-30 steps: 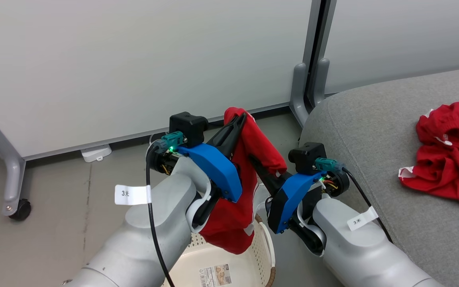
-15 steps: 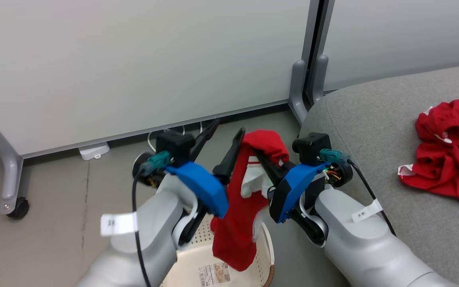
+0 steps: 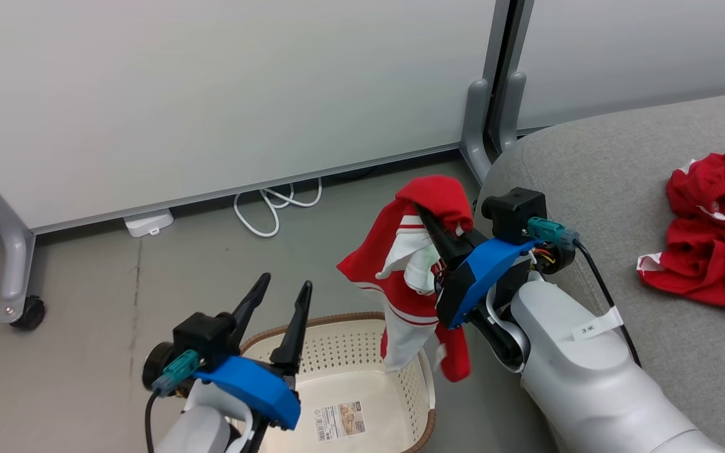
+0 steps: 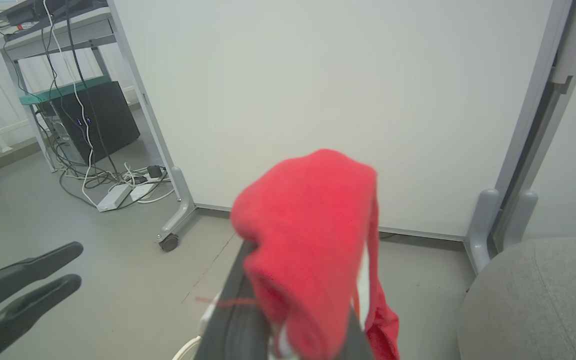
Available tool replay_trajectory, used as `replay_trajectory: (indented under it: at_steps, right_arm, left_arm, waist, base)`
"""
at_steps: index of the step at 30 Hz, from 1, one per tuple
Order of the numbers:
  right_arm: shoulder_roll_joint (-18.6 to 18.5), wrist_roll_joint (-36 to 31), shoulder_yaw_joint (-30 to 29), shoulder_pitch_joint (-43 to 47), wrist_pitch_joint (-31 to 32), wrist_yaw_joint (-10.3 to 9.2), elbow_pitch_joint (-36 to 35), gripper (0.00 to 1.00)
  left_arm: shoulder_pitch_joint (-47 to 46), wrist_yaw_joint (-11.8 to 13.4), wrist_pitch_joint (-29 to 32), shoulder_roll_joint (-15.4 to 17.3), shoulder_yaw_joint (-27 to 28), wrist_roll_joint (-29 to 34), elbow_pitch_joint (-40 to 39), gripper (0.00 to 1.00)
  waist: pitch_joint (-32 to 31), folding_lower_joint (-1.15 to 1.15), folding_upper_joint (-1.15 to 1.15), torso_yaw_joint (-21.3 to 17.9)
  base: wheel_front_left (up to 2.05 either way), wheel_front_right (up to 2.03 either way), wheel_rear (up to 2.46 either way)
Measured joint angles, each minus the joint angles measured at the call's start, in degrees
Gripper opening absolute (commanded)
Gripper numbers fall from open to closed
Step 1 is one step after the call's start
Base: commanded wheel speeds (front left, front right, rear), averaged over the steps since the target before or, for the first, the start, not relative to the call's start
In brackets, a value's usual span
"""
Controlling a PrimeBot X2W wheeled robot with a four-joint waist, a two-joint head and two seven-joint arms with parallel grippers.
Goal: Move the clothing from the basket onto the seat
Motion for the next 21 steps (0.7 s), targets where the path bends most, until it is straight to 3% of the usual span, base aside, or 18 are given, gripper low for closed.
replay_trajectory:
  at_steps: [14, 21]
  right_arm:
    - [0.0, -4.2, -4.6, 3.3, 0.0, 0.00, -3.0, 0.00]
    - [0.0, -4.9, -5.6, 4.0, 0.0, 0.00, -3.1, 0.00]
  left_arm:
    - [10.6, -1.1, 0.0, -2.6, 11.9, 8.0, -4.0, 1.00]
    - [12.0, -1.2, 0.0, -3.6, 13.2, 9.3, -4.1, 1.00]
  waist:
    - [0.4, 0.00, 0.00, -0.3]
    - [-0.4, 0.00, 0.00, -0.4]
  base:
    - [0.00, 0.00, 0.00]
    - [0.00, 0.00, 0.00]
